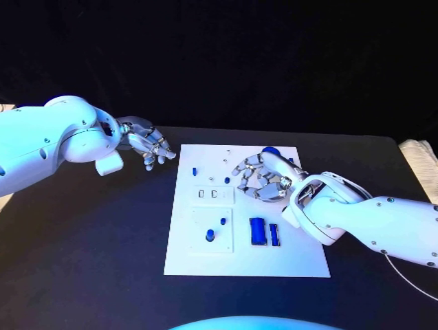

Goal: Assemble the parts on the task board

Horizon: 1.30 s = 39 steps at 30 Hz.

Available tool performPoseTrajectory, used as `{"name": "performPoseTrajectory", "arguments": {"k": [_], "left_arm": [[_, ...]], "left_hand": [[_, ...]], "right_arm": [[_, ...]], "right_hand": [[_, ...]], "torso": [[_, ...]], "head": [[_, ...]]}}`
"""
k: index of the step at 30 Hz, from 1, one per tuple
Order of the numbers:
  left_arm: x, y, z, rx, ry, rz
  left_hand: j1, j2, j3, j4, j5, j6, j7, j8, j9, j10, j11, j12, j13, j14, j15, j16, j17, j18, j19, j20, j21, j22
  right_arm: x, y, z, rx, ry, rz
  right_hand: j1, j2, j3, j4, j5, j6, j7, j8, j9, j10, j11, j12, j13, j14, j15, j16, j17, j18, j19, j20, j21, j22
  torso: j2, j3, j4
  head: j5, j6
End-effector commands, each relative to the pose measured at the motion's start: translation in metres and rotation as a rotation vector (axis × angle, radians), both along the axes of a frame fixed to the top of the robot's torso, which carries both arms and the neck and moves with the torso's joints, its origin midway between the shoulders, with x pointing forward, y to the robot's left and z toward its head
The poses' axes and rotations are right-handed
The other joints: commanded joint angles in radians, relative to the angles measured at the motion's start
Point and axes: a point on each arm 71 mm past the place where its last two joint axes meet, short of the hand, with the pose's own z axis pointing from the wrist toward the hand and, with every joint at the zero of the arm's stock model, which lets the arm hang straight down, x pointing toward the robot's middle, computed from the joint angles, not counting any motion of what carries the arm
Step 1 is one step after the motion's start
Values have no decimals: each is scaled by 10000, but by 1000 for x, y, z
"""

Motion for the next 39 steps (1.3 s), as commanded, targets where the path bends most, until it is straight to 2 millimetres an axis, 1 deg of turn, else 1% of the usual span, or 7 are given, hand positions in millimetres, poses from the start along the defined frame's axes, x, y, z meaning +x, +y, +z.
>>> {"name": "performPoseTrajectory", "arguments": {"k": [1, 4, 9, 16, 20, 34, 39], "left_arm": [[-6, -6, 21, -4608, -1953, 545], [-15, 0, 18, -5716, -2522, 911], [-28, 6, 10, -6832, -3045, 1322], [-38, 8, 3, -7490, -3287, 1638], [-40, 10, 3, -7711, -3356, 1824], [-39, 17, 1, -7860, -3311, 2251], [-38, 19, 1, -7852, -3290, 2353]], "left_hand": [[523, -104, 509, -295, 1, -42, 106, -137, -260, -143, 99, -327, -370, -239, 68, -365, -275, 119, -34, 101, -295, -195], [732, -281, 957, -639, -26, 158, 189, -363, -656, -152, 178, -687, -838, -386, 136, -665, -502, 125, -52, 158, -450, -285], [672, -348, 1169, -942, -42, 366, 197, -585, -1040, -98, 204, -942, -1238, -439, 162, -797, -650, 123, -98, 173, -454, -265], [525, -382, 1174, -1027, -52, 388, 263, -710, -1225, -73, 253, -1042, -1416, -436, 195, -816, -703, 119, -124, 195, -455, -254], [483, -399, 1162, -1037, -54, 377, 276, -738, -1262, -75, 263, -1059, -1451, -435, 205, -817, -713, 118, -127, 203, -461, -256], [368, -441, 1125, -1060, -66, 347, 304, -803, -1359, -69, 293, -1087, -1537, -428, 229, -815, -739, 119, -130, 227, -485, -268], [350, -440, 1120, -1059, -68, 348, 305, -808, -1370, -65, 295, -1087, -1548, -426, 232, -813, -742, 119, -129, 230, -490, -271]], "right_arm": [[-14, 17, -6, -1716, -401, 1873], [-22, 25, -9, -2479, -583, 2373], [-33, 37, -13, -3408, -784, 2999], [-44, 48, -16, -4142, -1066, 3315], [-45, 52, -15, -4327, -1332, 3158], [-44, 53, -10, -4210, -2194, 2495], [-45, 52, -6, -3845, -2449, 2385]], "right_hand": [[-150, -52, 164, -199, -61, 214, 16, 35, 28, 117, 15, -628, -451, 314, -18, 46, 30, 12, 59, 17, 74, 77], [-357, -96, 168, -342, -117, 308, 6, 30, 51, 143, 33, -1020, -753, 331, 6, 91, 93, -10, 97, 30, 198, 172], [-602, -131, 31, -458, -228, 301, 4, -25, 50, 92, 72, -1328, -993, 354, 47, 149, 174, -23, 114, 54, 266, 233], [-806, -140, -154, -623, -288, 262, 7, -118, 36, -1, 115, -1615, -1226, 379, 84, 216, 262, -27, 116, 78, 287, 271], [-847, -126, -204, -666, -286, 274, 9, -133, 36, 3, 118, -1661, -1274, 380, 88, 223, 266, -40, 134, 89, 348, 309], [-803, -49, -92, -777, -236, 426, -7, -115, 56, 151, 93, -1707, -1369, 367, 60, 214, 234, -49, 172, 97, 437, 370], [-737, 9, 226, -969, -230, 744, -113, -34, 111, 730, -48, -1547, -1378, 400, -51, 287, 330, -155, 392, 20, 1089, 730]], "torso": [[-9, -26, 0], [-28, -25, 26], [-25, -52, 25], [-52, -94, 27], [-30, -68, 25], [-31, -54, 35], [-23, -46, 34]], "head": [[4, 9], [-3, -6], [13, -11], [61, -72], [53, -51], [28, -74], [41, -90]]}}
